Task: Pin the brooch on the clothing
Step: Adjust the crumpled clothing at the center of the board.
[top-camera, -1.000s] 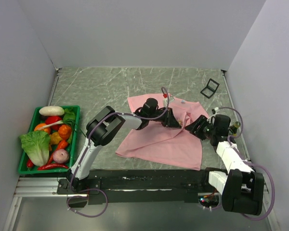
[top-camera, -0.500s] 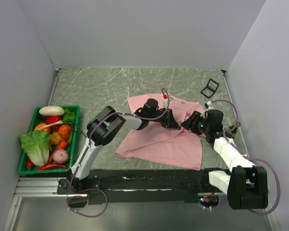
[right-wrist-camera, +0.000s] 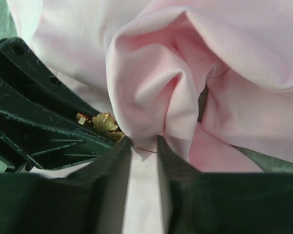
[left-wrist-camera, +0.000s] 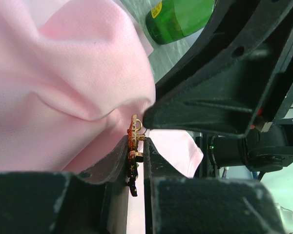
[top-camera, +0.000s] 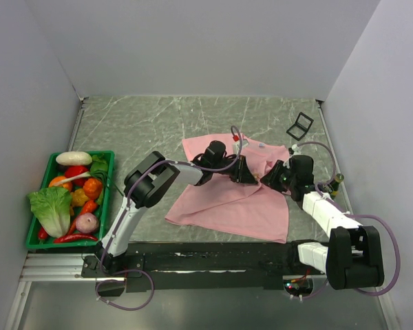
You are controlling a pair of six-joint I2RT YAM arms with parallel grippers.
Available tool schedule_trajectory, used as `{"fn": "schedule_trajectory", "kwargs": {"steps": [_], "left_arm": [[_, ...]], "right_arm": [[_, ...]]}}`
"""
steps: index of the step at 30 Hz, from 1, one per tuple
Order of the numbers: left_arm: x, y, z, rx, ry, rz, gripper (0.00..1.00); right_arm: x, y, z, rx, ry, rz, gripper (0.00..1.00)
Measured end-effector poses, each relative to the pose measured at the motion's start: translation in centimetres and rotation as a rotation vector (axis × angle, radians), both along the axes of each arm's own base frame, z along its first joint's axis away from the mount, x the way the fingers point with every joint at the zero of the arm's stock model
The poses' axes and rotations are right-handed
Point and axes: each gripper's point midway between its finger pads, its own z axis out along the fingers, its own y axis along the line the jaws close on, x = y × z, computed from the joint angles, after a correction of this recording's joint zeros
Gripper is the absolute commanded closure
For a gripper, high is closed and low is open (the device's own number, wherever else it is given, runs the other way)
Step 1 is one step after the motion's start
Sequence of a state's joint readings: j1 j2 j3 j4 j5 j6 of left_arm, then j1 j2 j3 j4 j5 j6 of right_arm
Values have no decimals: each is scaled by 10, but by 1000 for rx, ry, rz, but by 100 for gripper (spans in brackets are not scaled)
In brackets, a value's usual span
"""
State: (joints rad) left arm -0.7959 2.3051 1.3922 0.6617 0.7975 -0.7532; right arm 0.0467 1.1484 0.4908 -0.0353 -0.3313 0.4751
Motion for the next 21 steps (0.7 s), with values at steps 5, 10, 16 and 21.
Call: {"fn": "schedule_trajectory", "kwargs": {"steps": [5,10,16,21], "left_arm": [[1,1,-1,2,2,2,87],[1,1,-2,4,4,4,82],[1,1,-7,8,15,4,73],[0,0,-3,-10,20,-3,96]], "right_arm": [[4,-1,3,-5,-17,-7,88],[5,-1,5,1,-27,-6,99],[5,2,6,12,-29,6,100],[6,6,10,30,-43,24,100]]}}
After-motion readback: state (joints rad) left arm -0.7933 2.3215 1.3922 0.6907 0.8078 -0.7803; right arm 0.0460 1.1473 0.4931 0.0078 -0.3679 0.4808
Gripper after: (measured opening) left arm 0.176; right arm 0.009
